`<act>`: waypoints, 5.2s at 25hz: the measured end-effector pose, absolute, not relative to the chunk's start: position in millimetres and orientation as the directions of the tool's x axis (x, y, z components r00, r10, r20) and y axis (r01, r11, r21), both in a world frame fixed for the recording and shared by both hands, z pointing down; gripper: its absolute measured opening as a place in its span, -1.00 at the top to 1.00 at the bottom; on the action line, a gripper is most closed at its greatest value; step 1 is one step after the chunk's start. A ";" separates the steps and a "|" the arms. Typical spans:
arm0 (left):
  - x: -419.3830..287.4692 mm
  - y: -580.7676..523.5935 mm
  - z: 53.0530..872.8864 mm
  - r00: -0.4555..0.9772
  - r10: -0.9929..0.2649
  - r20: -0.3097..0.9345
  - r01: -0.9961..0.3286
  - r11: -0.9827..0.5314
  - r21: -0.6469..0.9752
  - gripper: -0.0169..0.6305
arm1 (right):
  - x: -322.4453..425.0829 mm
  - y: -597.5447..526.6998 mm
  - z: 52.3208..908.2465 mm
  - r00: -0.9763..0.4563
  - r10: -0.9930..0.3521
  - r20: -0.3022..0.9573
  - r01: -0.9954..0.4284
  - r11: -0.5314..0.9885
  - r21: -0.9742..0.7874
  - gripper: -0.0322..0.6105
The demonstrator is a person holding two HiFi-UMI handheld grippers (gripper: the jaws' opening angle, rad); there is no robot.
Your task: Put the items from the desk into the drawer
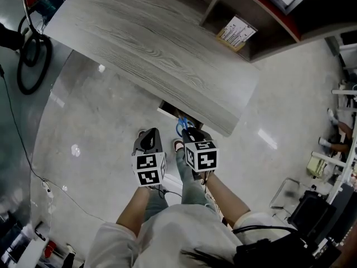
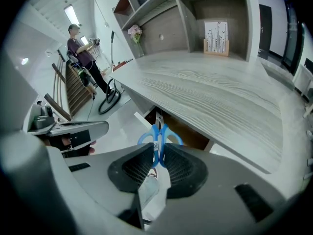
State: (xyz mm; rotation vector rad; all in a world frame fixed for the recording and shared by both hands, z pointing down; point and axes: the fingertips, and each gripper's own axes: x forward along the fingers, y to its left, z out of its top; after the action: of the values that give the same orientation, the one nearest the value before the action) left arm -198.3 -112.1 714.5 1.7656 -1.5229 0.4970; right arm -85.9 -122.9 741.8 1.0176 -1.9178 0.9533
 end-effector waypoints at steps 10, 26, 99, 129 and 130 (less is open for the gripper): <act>-208.1 -116.6 717.0 0.223 -0.666 0.712 -0.962 -0.031 0.272 0.96 | -86.0 -140.8 747.9 -0.375 -0.337 0.863 -0.907 0.327 -0.266 0.70; -213.2 -119.1 719.5 0.231 -0.663 0.712 -0.960 -0.038 0.277 0.96 | -77.9 -154.0 748.3 -0.331 -0.439 0.835 -0.943 0.183 -0.278 0.70; -146.7 -213.3 509.9 0.383 -0.831 0.403 -0.919 -0.299 0.257 0.96 | -6.4 -215.4 523.4 -0.261 -0.788 0.558 -0.964 0.184 -0.191 0.90; -128.1 -225.6 528.6 0.423 -0.790 0.445 -0.902 -0.318 0.292 0.96 | 11.5 -216.4 534.1 -0.262 -0.781 0.567 -0.961 0.157 -0.229 0.90; -127.0 -225.8 528.5 0.423 -0.789 0.445 -0.902 -0.320 0.291 0.96 | 11.7 -217.1 533.6 -0.263 -0.781 0.567 -0.961 0.158 -0.228 0.90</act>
State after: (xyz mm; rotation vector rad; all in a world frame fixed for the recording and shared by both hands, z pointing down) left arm -127.0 -225.8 528.5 2.1874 -1.4279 0.3020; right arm 11.7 -217.1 533.6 1.6720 -2.1238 0.7988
